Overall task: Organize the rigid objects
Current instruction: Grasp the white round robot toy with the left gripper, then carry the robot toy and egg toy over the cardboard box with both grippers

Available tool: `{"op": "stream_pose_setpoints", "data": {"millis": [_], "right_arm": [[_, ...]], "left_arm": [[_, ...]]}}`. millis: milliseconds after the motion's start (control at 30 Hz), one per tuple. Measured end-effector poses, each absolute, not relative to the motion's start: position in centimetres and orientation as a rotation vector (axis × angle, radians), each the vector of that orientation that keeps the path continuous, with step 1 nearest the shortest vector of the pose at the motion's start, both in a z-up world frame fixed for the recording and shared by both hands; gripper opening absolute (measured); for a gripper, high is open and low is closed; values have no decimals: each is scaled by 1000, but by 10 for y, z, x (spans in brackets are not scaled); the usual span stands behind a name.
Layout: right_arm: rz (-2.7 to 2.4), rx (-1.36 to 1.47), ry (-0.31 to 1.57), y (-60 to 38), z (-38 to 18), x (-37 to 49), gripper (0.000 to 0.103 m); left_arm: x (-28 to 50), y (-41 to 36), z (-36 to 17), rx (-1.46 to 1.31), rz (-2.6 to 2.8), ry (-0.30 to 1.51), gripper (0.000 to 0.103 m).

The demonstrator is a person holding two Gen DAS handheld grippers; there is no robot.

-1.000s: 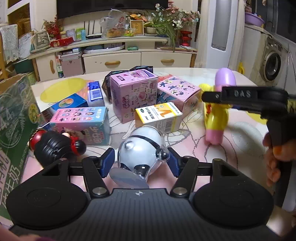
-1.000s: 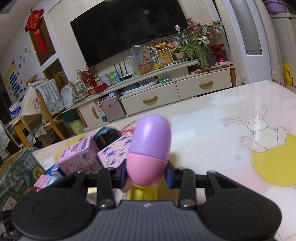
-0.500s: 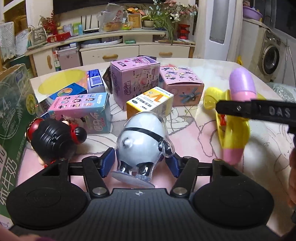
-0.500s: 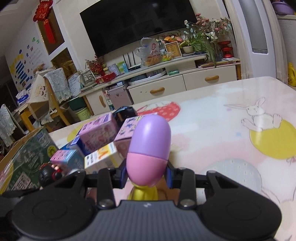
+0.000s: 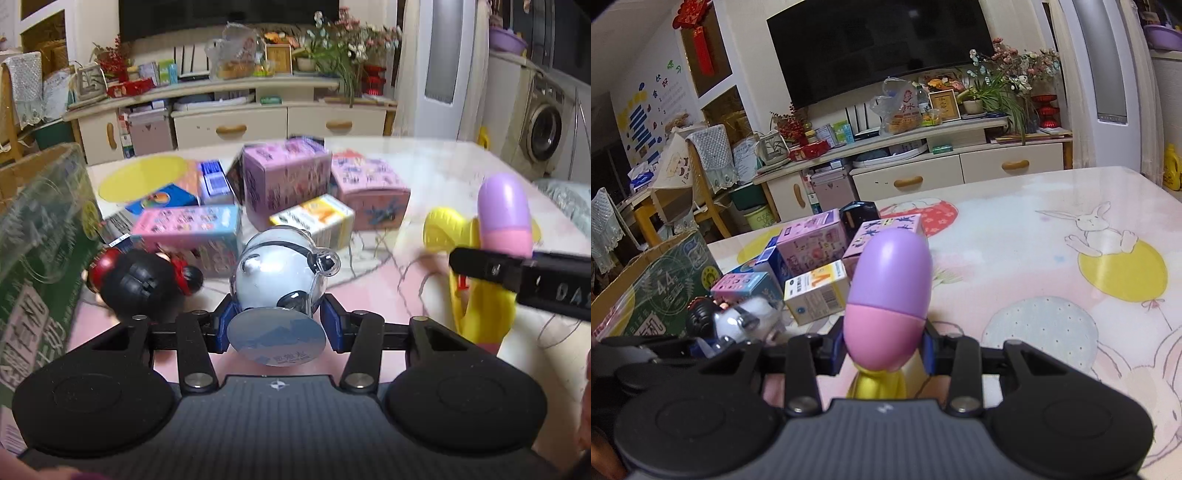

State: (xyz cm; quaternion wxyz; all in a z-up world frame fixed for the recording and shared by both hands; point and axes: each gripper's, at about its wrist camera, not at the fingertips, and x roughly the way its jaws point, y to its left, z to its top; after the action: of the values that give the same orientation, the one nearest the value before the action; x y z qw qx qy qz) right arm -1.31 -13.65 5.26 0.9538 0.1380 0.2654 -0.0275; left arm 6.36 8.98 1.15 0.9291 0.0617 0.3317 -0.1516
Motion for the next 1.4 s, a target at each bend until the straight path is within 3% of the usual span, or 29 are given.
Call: {"op": "stream_pose_setpoints", "data": {"millis": [800, 1400], "right_arm": [[4, 257, 441, -78, 111, -13, 37], [298, 258, 369, 22, 159, 40, 37]], "left_arm": [[38, 145, 95, -16, -310, 512, 59], [58, 241, 128, -168, -70, 479, 59]]}}
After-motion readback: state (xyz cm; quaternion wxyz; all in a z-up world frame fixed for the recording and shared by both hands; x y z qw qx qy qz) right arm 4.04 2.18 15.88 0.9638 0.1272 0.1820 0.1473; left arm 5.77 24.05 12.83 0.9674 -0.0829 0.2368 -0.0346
